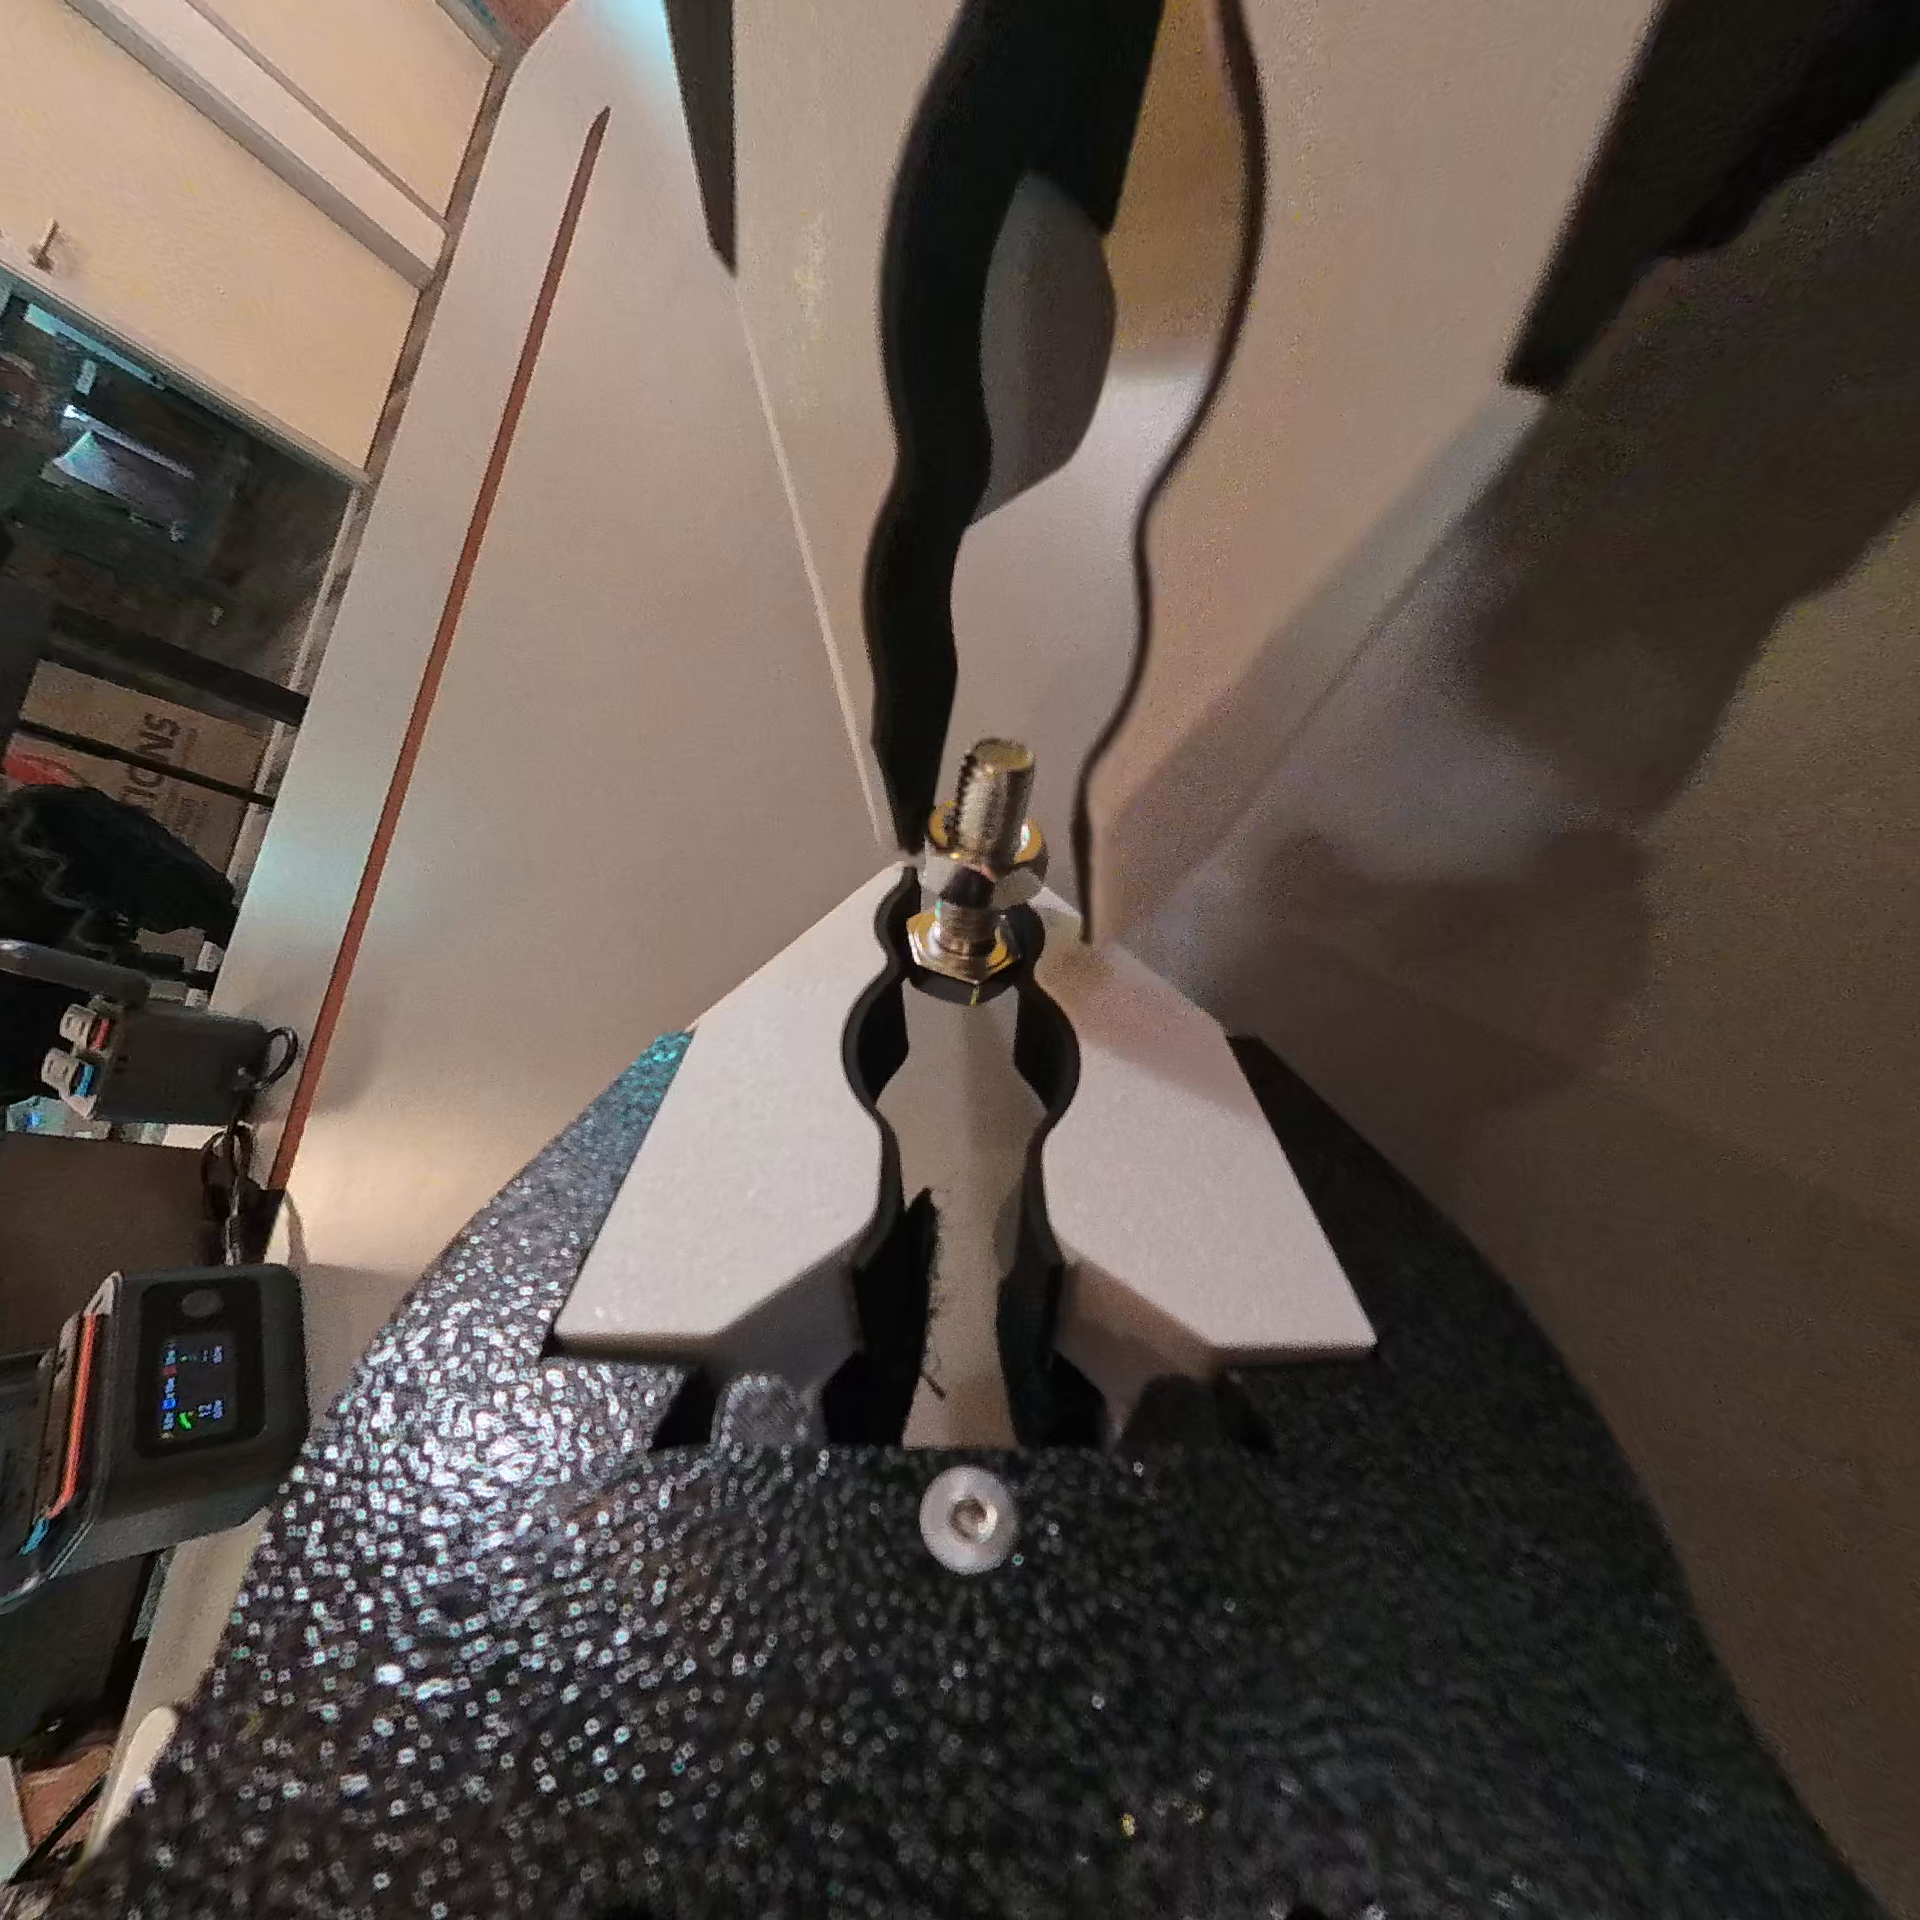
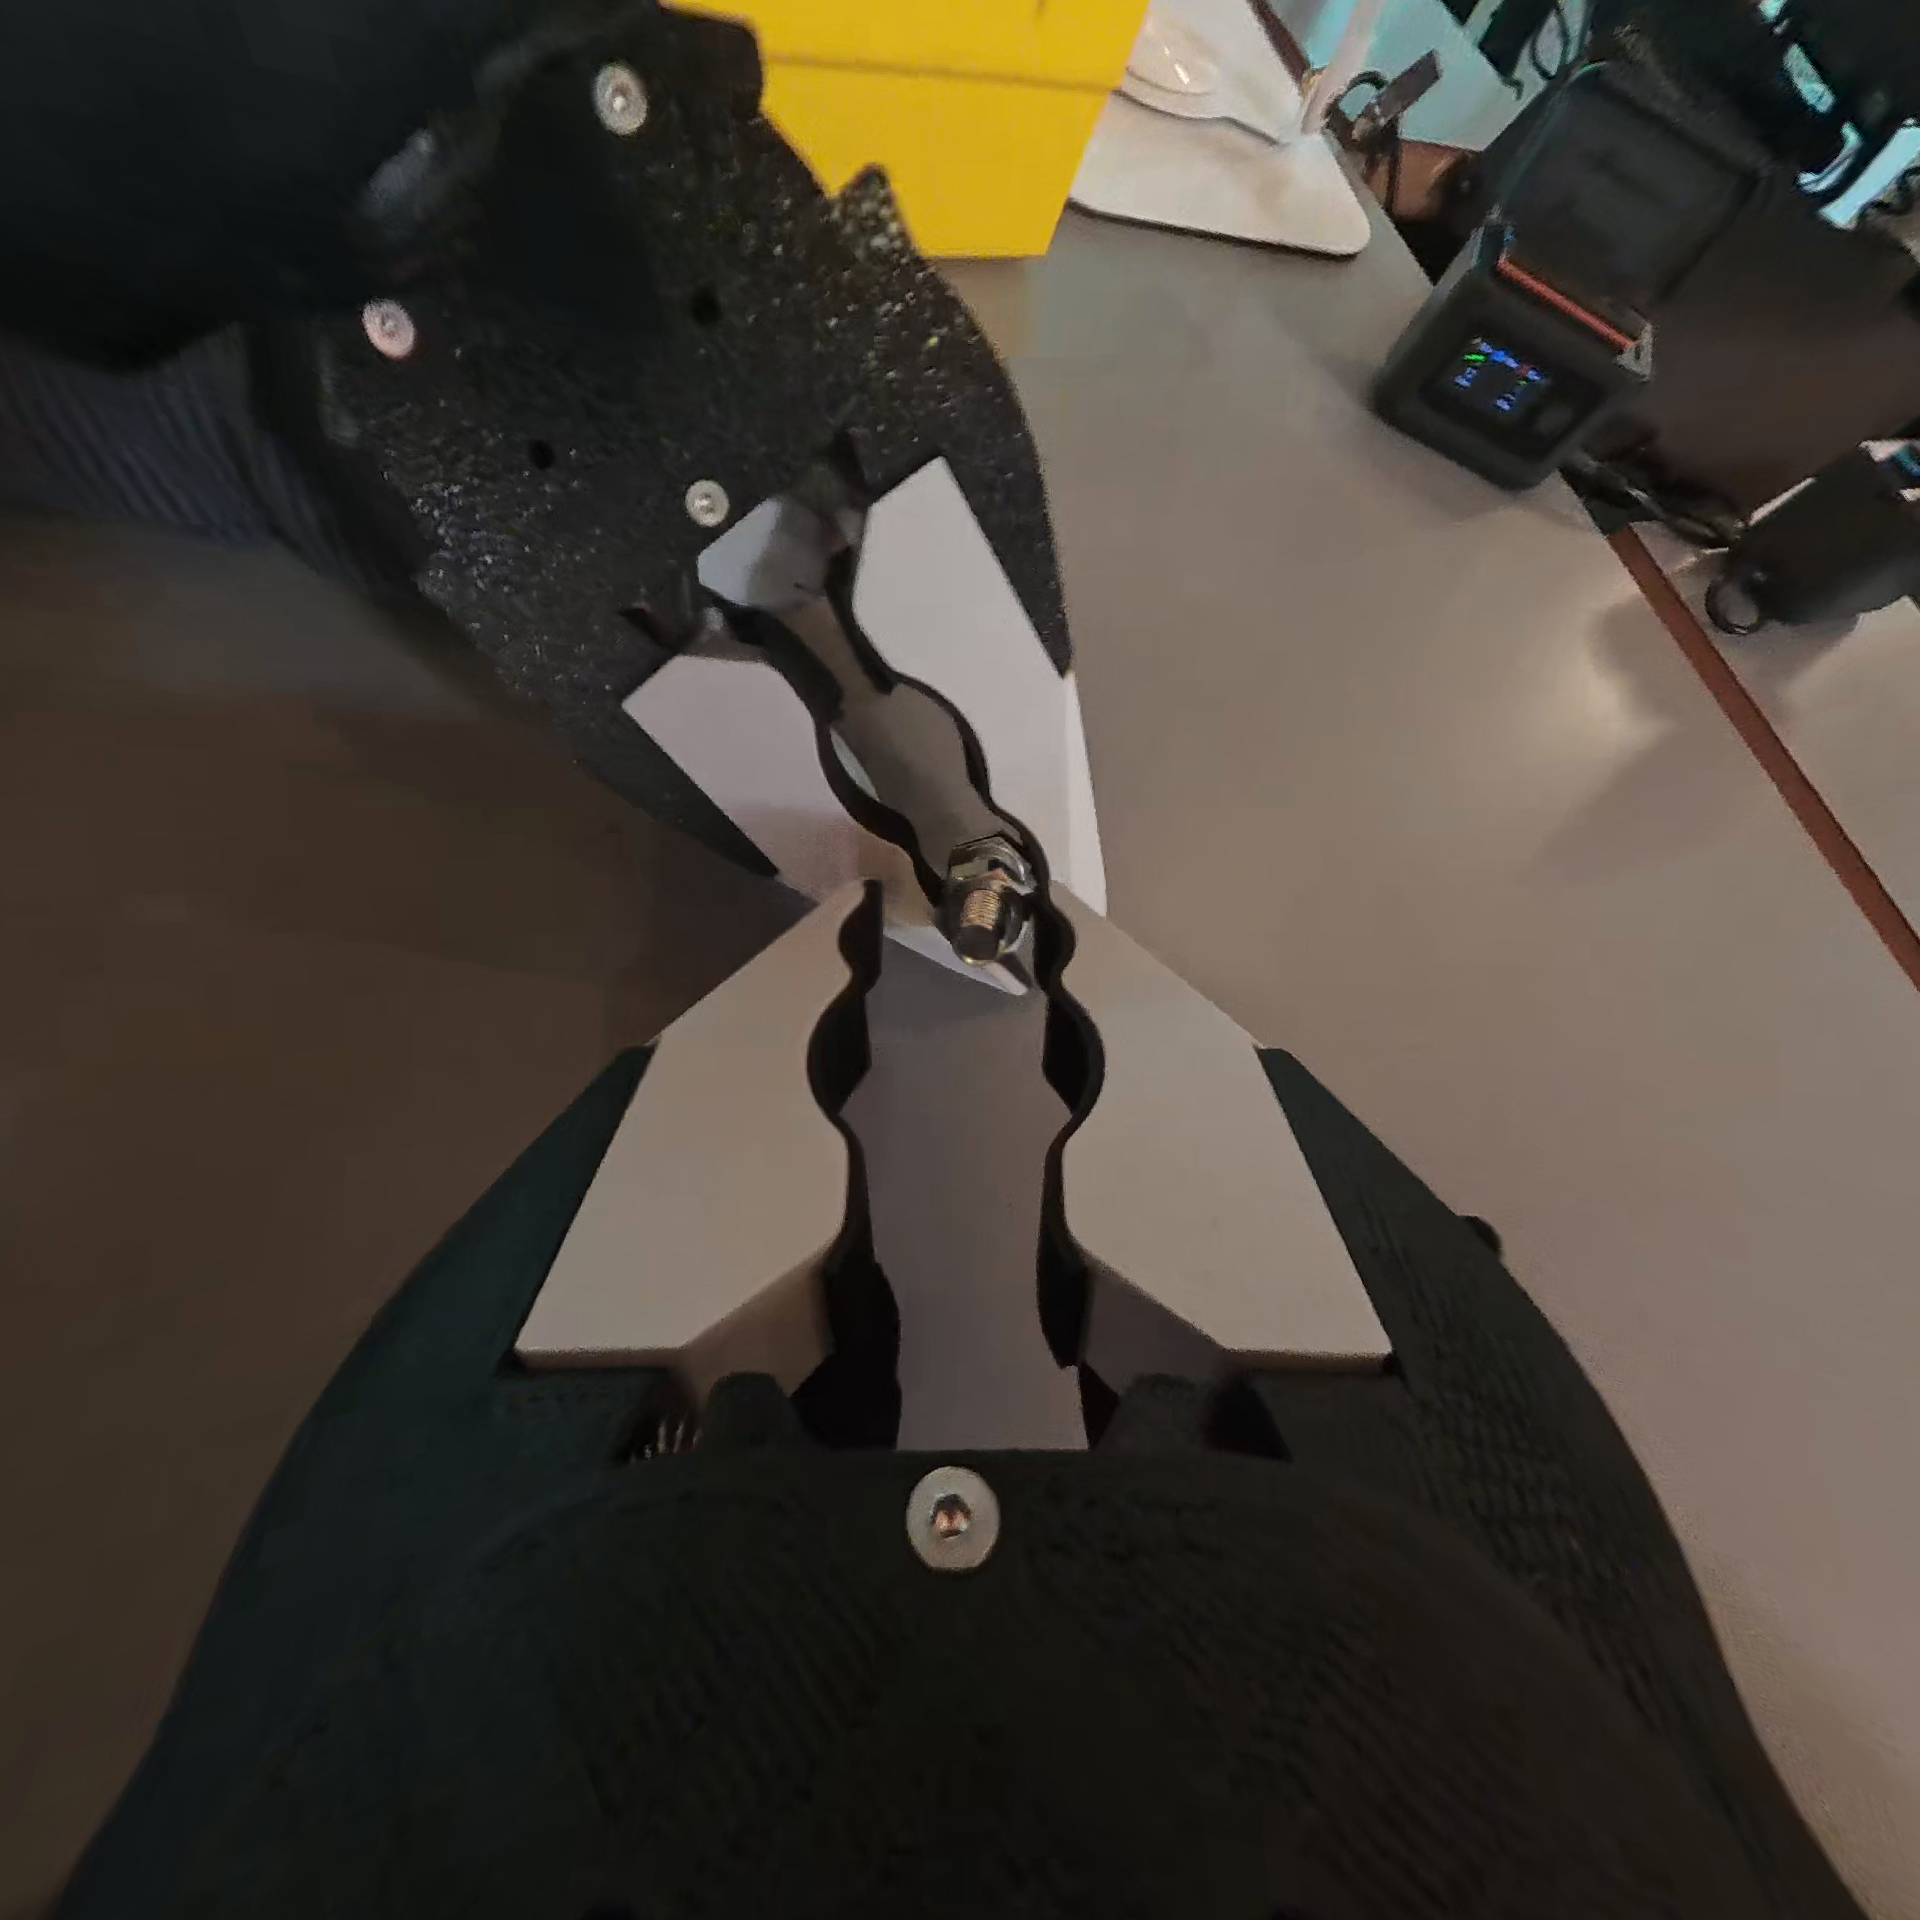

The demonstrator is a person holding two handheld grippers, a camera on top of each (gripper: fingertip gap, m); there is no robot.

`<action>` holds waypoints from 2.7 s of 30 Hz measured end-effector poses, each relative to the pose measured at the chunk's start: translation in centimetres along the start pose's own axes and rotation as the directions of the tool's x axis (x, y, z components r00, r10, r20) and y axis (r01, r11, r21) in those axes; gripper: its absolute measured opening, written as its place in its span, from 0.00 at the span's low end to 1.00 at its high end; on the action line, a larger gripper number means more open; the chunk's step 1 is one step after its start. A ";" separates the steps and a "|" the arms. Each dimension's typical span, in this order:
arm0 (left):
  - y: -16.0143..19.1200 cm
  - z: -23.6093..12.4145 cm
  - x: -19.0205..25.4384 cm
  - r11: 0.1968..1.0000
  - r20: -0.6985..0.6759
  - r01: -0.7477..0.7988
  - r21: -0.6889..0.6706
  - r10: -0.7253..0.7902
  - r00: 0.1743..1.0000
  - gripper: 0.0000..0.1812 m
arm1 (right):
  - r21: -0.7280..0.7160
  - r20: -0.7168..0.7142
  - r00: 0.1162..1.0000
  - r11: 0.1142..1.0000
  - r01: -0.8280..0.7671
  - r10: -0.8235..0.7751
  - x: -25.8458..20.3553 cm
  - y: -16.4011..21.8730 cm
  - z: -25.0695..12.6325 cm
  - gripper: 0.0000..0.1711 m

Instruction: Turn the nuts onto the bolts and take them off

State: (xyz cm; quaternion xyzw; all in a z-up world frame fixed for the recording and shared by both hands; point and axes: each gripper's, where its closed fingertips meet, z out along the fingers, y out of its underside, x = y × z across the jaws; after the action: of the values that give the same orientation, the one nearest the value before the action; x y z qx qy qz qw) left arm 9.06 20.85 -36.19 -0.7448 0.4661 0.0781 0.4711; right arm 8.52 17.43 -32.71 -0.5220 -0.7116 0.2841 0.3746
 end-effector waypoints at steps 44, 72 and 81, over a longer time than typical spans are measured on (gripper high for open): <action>-1.2 -0.4 0.7 0.980 -0.128 0.164 0.113 -0.149 0.980 0.07 | -0.011 0.114 0.992 0.998 -0.057 0.058 -0.4 1.4 -1.2 0.34; -1.1 -0.4 0.6 0.977 -0.140 0.187 0.105 -0.172 0.975 0.07 | -0.043 0.173 0.985 0.999 -0.004 0.011 -2.0 1.9 -0.7 0.42; -1.1 -0.3 0.6 0.976 -0.139 0.191 0.104 -0.176 0.975 0.07 | -0.018 0.146 0.989 1.000 -0.019 0.022 -1.2 1.8 -1.6 0.41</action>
State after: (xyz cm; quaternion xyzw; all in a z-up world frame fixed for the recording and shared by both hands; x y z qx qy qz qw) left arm 10.15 20.36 -35.61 -0.7594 0.4287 -0.0414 0.4877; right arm 10.99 16.78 -33.51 -0.5102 -0.7342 0.3195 0.3141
